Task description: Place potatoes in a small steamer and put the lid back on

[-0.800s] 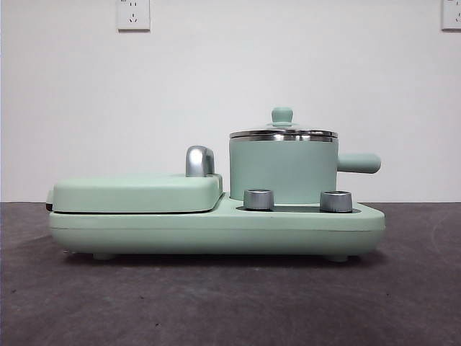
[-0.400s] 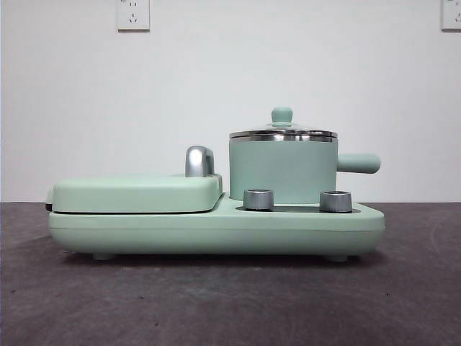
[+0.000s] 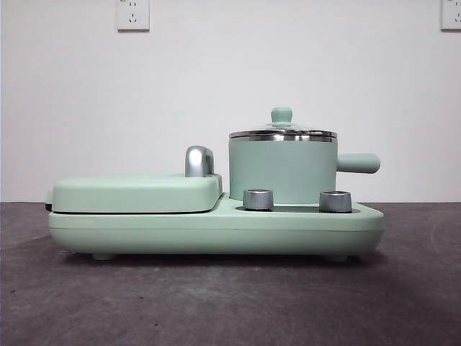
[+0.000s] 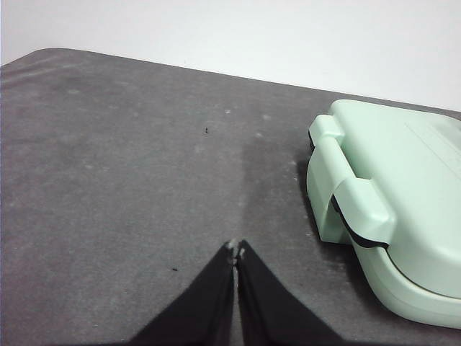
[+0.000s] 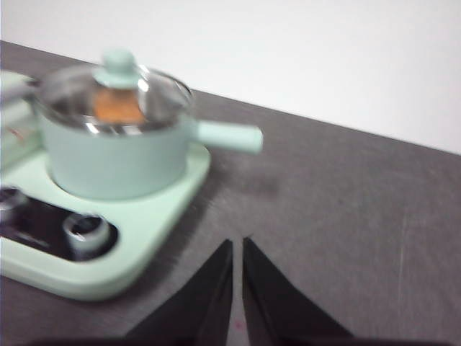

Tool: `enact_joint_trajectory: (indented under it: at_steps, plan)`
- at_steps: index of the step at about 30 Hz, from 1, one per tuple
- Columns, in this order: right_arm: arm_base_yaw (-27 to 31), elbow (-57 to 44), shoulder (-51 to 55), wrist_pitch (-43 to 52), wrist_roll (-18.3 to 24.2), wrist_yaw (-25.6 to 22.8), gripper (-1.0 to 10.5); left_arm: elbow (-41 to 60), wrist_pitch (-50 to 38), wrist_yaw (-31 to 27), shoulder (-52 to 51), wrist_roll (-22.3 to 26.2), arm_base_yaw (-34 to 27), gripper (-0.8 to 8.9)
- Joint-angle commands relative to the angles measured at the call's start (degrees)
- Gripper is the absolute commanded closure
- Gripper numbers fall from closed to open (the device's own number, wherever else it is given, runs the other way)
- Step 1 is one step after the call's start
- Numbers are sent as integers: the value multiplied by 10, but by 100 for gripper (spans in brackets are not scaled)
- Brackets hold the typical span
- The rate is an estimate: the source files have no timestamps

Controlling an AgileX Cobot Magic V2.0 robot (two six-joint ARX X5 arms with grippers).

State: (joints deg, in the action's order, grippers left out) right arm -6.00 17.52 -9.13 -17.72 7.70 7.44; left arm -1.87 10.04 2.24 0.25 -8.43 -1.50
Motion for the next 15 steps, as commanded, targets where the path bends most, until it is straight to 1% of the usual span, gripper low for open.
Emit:
enact_joint_trajectory:
  at_steps: [1,4,9,15]
  plan:
    - [12,-65,28,54,4,-14,928,11,-9,-1,-1,-2,-1,807]
    - [21,-116,53,92,-2,-20,927,11,-9,-1,-1,-2,-1,808]
    - [22,-169,91,113,-27,-19,928,11,-9,-1,-1,-2,-1,808]
    - [37,-169,89,114,-28,-35,927,11,-8,-1,-1,-2,-1,808]
